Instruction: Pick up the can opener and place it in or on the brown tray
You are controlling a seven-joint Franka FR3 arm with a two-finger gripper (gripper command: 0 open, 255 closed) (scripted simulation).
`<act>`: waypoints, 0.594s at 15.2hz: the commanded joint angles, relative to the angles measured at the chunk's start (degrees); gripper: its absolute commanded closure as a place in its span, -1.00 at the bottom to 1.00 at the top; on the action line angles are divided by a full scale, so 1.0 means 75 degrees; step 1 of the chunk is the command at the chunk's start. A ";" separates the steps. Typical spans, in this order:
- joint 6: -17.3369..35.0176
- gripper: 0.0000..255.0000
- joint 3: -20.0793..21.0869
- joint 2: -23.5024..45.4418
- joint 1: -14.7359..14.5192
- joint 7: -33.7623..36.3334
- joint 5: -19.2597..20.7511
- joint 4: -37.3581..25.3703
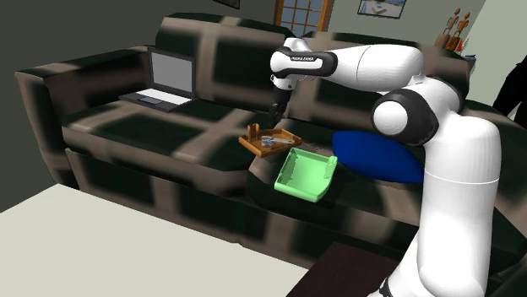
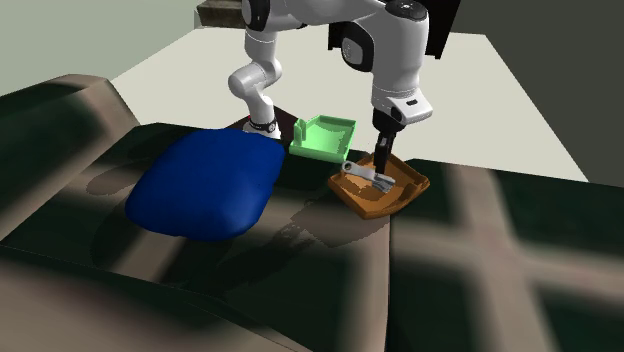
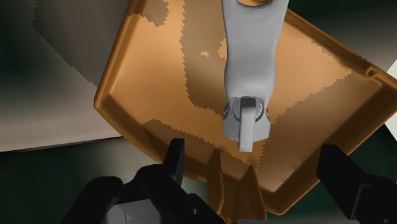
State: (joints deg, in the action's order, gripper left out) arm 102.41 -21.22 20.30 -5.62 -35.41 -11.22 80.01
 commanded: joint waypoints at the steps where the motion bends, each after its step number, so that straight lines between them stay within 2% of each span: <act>1: 0.0000 -1.00 0.0000 0.0000 0.0000 0.0000 0.0000 0.0000; 3: 0.0000 -1.00 0.0000 0.0000 0.0000 0.0000 0.0000 0.0000; 7: -0.1011 -1.00 -0.0033 0.0075 0.0135 0.0040 -0.0016 -0.1087; 9: -0.1010 -1.00 -0.0032 0.0074 0.0135 0.0041 -0.0016 -0.1085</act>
State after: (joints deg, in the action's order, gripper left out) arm 95.19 -21.47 20.89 -4.58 -35.19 -11.37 72.14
